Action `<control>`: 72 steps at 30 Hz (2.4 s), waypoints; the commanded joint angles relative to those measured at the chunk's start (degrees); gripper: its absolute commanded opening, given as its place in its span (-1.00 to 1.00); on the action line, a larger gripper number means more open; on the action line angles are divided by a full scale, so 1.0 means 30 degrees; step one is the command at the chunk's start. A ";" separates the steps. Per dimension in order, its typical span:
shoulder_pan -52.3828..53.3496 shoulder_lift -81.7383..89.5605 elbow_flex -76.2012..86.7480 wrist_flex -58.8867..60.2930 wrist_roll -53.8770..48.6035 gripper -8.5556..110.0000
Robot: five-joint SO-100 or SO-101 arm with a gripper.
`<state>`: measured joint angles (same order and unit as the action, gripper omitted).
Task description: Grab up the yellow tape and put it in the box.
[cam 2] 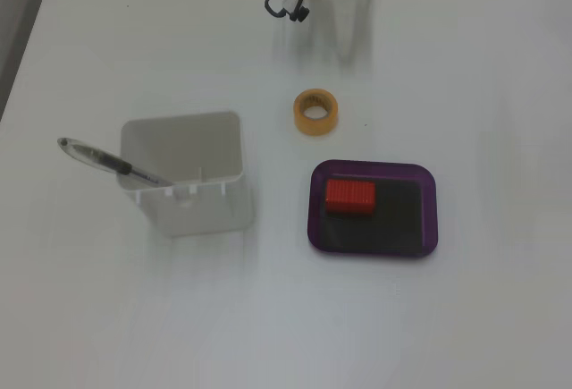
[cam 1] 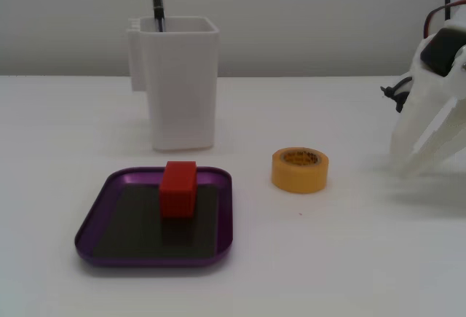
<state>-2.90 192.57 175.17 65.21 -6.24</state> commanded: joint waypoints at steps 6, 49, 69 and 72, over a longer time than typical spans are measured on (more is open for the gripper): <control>-0.0205 0.1904 0.0117 -0.0205 -0.0146 -0.86; 0.5244 -1.1455 -1.1045 -0.0264 -0.4482 -0.61; 0.3486 -3.0615 -2.2090 0.0176 -0.3662 -0.60; 0.3662 -3.1377 -2.1738 -0.1025 -0.3691 -0.60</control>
<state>7.56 99.14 111.01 64.69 -17.49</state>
